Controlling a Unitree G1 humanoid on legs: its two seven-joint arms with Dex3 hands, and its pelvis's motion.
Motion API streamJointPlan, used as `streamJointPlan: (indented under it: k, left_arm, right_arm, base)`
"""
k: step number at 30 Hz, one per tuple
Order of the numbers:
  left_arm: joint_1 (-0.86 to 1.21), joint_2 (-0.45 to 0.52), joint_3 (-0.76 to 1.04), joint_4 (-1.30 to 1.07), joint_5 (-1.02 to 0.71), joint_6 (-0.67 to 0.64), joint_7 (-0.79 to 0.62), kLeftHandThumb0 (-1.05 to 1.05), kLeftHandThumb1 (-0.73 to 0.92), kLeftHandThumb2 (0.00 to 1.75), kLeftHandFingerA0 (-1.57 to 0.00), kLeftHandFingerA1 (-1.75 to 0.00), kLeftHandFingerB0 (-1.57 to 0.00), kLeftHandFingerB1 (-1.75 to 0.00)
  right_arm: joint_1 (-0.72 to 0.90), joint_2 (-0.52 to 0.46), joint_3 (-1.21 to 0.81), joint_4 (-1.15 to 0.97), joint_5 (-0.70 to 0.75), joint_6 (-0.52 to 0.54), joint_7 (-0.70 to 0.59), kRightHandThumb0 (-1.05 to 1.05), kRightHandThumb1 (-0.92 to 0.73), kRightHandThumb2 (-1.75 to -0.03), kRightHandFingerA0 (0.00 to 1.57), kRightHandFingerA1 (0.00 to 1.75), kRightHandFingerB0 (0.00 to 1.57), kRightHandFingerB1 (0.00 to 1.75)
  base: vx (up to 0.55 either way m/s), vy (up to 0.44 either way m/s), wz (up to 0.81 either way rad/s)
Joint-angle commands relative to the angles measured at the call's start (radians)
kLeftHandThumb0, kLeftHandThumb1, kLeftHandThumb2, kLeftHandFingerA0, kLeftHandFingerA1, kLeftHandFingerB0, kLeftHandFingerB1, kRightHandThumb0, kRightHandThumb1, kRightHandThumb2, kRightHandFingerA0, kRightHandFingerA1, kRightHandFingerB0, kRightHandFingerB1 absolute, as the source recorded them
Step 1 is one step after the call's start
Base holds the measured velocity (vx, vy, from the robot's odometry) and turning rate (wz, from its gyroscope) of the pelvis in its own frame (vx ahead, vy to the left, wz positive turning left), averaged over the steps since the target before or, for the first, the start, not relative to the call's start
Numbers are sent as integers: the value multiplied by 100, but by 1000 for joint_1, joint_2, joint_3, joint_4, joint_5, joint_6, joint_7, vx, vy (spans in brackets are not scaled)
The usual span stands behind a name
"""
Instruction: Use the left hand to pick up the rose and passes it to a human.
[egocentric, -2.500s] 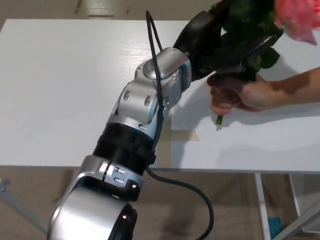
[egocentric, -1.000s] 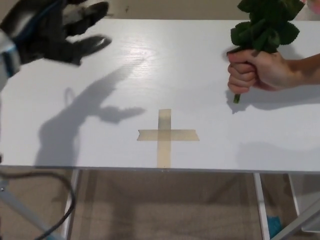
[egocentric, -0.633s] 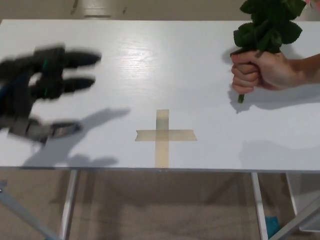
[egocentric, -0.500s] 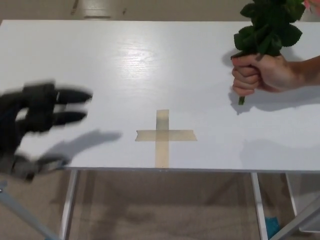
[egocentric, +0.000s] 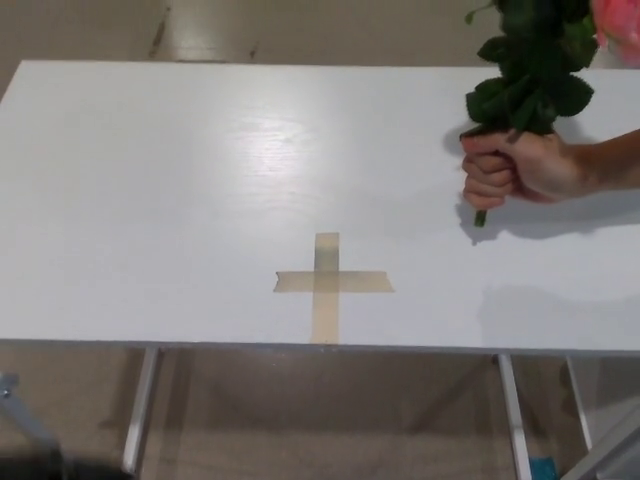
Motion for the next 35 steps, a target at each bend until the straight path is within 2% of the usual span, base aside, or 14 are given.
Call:
streamJointPlan:
  k: [1,2,3,6,7,8,12,13,14,15,19,35]
  left_arm:
    - [-154,-68,-183,375,424,-221,416,-49,47,55,-52,-38,-50,-36]
    - [-156,-67,-185,380,424,-225,418,-49,47,55,-52,-38,-50,-36]
    - [-340,-78,-287,662,542,-197,614,-57,51,57,-39,-35,-43,-34]
    - [-373,-74,-311,723,550,-211,650,-57,51,57,-39,-35,-43,-34]
    - [-503,-85,-318,932,526,-134,720,-62,57,58,-34,-34,-38,-33]
    - [-557,-92,-287,1075,467,-152,714,-70,55,91,-23,-44,-31,-46]
    - [-588,-91,-283,1166,436,-185,716,-70,55,91,-23,-44,-31,-46]
    - [-584,-85,-269,1224,418,-200,714,-72,79,65,-31,-33,-34,-32]
    - [-580,-77,-249,1313,391,-224,712,-72,79,65,-31,-33,-34,-32]
    - [-587,-54,-294,1316,432,-213,705,-74,85,66,-32,-33,-31,-31]
    - [-629,-32,-316,1341,435,-224,696,-75,86,67,-33,-33,-28,-30]
    - [-752,-7,-384,1476,438,-303,717,-75,84,66,-36,-34,-28,-30]
  right_arm:
    - [27,0,3,8,-6,8,-3,-60,-83,-65,60,56,43,35]
    - [27,0,3,8,-6,8,-3,-60,-83,-65,60,56,43,35]
    - [31,-4,1,6,-4,9,-9,-60,-83,-65,60,56,43,35]
    - [31,-4,1,6,-4,10,-9,-60,-83,-65,60,56,43,35]
    - [26,2,7,5,-9,9,-12,-60,-83,-65,60,57,43,35]
    - [27,5,8,5,-10,9,-12,-60,-83,-65,61,57,44,35]
    - [29,6,9,5,-11,8,-11,-60,-83,-65,61,57,44,35]
    - [26,7,11,4,-12,5,-10,-60,-83,-65,61,57,44,35]
    - [21,8,13,3,-14,1,-7,-60,-83,-65,61,57,44,35]
    - [16,1,11,2,-12,-1,-4,-60,-83,-65,61,57,44,35]
    - [-9,-9,3,0,-5,0,3,-60,-82,-65,61,57,44,35]
    - [-52,-1,-5,0,2,5,16,-60,-82,-65,60,56,44,35]
  base:
    - [0,0,0]
    - [0,0,0]
    - [0,0,0]
    - [0,0,0]
    - [0,0,0]
    - [0,0,0]
    - [0,0,0]
    - [0,0,0]
    - [0,0,0]
    - [0,0,0]
    - [0,0,0]
    - [0,0,0]
